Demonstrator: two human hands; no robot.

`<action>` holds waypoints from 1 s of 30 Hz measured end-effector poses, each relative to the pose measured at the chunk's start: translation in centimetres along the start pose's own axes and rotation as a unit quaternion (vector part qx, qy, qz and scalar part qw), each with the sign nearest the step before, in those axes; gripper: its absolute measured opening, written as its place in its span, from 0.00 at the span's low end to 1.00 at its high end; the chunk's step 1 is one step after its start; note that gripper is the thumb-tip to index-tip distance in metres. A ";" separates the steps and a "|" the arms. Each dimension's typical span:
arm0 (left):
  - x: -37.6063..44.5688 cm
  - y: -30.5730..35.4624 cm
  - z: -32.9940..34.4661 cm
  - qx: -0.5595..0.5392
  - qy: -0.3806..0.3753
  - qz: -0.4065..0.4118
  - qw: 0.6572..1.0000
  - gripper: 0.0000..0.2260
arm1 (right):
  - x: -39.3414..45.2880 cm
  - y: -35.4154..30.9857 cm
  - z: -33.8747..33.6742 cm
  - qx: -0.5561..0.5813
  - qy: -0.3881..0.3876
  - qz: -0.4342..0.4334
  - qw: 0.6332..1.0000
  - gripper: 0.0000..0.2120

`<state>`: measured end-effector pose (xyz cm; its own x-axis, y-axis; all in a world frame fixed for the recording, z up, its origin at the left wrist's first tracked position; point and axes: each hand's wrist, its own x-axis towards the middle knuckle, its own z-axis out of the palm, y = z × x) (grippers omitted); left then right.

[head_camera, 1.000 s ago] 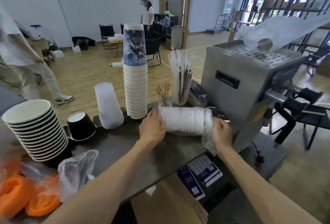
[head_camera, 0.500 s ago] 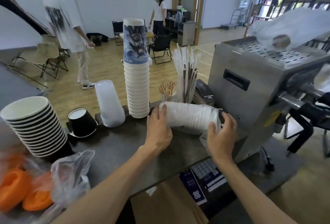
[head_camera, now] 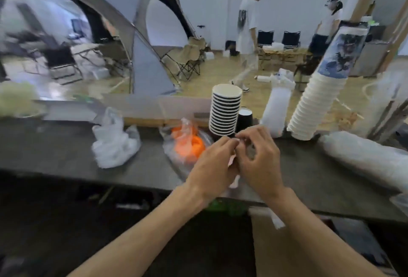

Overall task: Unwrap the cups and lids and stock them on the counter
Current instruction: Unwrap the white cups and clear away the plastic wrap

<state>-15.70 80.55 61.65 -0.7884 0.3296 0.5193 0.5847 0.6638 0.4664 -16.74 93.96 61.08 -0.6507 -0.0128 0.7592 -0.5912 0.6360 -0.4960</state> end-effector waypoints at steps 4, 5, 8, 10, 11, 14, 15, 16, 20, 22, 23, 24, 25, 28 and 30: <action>-10.6 -4.9 -11.0 -0.004 0.077 -0.077 0.994 0.10 | -2.9 -12.2 9.6 0.088 -0.046 -0.048 0.994 0.09; -13.9 -6.7 -13.3 0.009 0.079 -0.109 0.991 0.10 | -4.3 -15.2 12.2 0.093 -0.070 -0.055 0.992 0.09; -24.2 -12.7 -19.5 0.061 0.055 -0.207 0.975 0.08 | -10.0 -23.1 20.9 0.087 -0.149 -0.048 0.984 0.10; -30.5 -16.6 -22.6 0.110 0.016 -0.275 0.955 0.06 | -14.0 -27.5 26.5 0.075 -0.223 -0.039 0.971 0.11; -33.4 -18.3 -24.0 0.127 -0.004 -0.305 0.944 0.06 | -16.0 -29.4 29.1 0.065 -0.261 -0.035 0.963 0.10; -40.4 -22.9 -27.6 0.149 -0.048 -0.377 0.913 0.04 | -20.7 -33.7 35.3 0.039 -0.368 -0.004 0.929 0.06; -42.2 -24.4 -28.6 0.152 -0.053 -0.397 0.904 0.04 | -21.8 -34.7 37.1 0.033 -0.394 0.000 0.918 0.06; -43.7 -25.9 -29.4 0.154 -0.051 -0.413 0.896 0.04 | -22.7 -35.6 38.8 0.029 -0.418 0.002 0.908 0.06; -48.9 -32.4 -31.2 0.153 -0.067 -0.461 0.872 0.07 | -26.7 -37.6 46.3 -0.007 -0.511 0.023 0.859 0.05; -51.2 -36.4 -31.4 0.154 -0.102 -0.474 0.861 0.10 | -29.1 -37.7 50.6 -0.027 -0.548 0.037 0.836 0.06; -52.3 -38.5 -31.4 0.158 -0.129 -0.479 0.854 0.11 | -30.4 -37.7 53.0 -0.037 -0.570 0.042 0.820 0.07; -53.4 -40.7 -31.4 0.159 -0.158 -0.486 0.845 0.13 | -31.6 -37.6 55.3 -0.046 -0.594 0.049 0.802 0.07; -54.5 -42.8 -31.5 0.159 -0.184 -0.495 0.834 0.14 | -32.8 -37.6 57.7 -0.050 -0.614 0.061 0.785 0.07; -57.4 -49.0 -31.6 0.151 -0.261 -0.522 0.798 0.17 | -35.8 -37.7 64.8 -0.053 -0.675 0.141 0.722 0.11; -59.1 -52.5 -31.8 0.143 -0.305 -0.524 0.782 0.18 | -37.2 -37.9 69.1 -0.047 -0.689 0.241 0.682 0.15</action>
<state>6.28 4.86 29.20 -0.8019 -0.2949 -0.5196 -0.4418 0.8782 0.1833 -3.05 17.05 22.56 -0.6272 -0.4560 -0.6314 -0.1594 0.8687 -0.4690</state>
